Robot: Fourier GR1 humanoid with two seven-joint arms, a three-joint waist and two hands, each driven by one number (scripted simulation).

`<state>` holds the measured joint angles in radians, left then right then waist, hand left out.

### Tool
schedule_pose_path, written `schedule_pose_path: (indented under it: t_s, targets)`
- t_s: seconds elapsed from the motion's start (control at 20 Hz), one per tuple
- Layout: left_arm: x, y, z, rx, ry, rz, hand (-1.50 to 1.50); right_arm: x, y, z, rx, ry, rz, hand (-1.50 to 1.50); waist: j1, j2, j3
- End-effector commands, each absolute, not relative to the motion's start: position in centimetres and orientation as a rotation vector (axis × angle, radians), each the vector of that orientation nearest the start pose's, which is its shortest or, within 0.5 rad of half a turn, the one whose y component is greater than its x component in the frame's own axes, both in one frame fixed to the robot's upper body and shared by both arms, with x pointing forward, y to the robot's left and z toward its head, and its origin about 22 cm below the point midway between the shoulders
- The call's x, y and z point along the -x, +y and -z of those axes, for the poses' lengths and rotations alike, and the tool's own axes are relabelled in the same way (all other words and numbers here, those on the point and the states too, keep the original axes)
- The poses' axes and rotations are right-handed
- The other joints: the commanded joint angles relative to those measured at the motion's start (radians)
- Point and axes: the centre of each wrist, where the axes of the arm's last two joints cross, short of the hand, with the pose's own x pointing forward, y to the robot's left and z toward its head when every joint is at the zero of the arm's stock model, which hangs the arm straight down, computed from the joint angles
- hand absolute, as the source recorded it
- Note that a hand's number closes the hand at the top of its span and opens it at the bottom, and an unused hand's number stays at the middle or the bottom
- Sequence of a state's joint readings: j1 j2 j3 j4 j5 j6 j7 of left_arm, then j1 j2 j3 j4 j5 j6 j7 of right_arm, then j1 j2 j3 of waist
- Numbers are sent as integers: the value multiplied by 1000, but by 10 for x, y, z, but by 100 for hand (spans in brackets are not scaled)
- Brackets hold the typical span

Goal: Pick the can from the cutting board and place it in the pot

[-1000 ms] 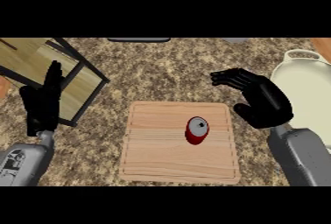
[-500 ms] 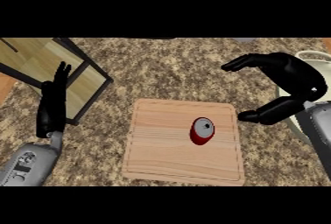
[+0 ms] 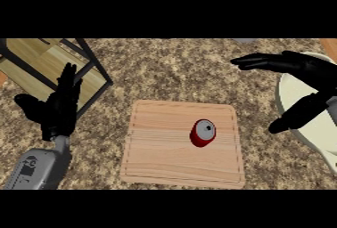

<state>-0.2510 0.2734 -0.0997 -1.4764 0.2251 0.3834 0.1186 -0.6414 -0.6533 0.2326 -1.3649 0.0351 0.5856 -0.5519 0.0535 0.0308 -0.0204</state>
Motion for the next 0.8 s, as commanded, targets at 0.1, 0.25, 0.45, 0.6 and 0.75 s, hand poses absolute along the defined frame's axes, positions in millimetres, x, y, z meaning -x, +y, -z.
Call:
schedule_pose_path:
  t_s: [0.1, 0.25, 0.45, 0.6, 0.75]
  targets:
    - [-311, 244, -82, -105, -1762, -38, 0, -358, -250, -182, -266, -1820, -1771, -150, -18, -22, 20]
    - [-305, 261, -80, -96, -1765, -31, 0, -364, -242, -171, -218, -1808, -1792, -150, -20, -25, 20]
    - [-310, 265, -75, -98, -1761, -49, 0, -359, -221, -137, -208, -1716, -1895, -150, -33, -24, 20]
    - [-309, 272, -86, -98, -1756, -39, 0, -365, -214, -136, -165, -1692, -1874, -150, -37, -28, 21]
    - [-304, 271, -82, -87, -1771, -45, 0, -363, -191, -123, -168, -1616, -1916, -150, -35, -30, 20]
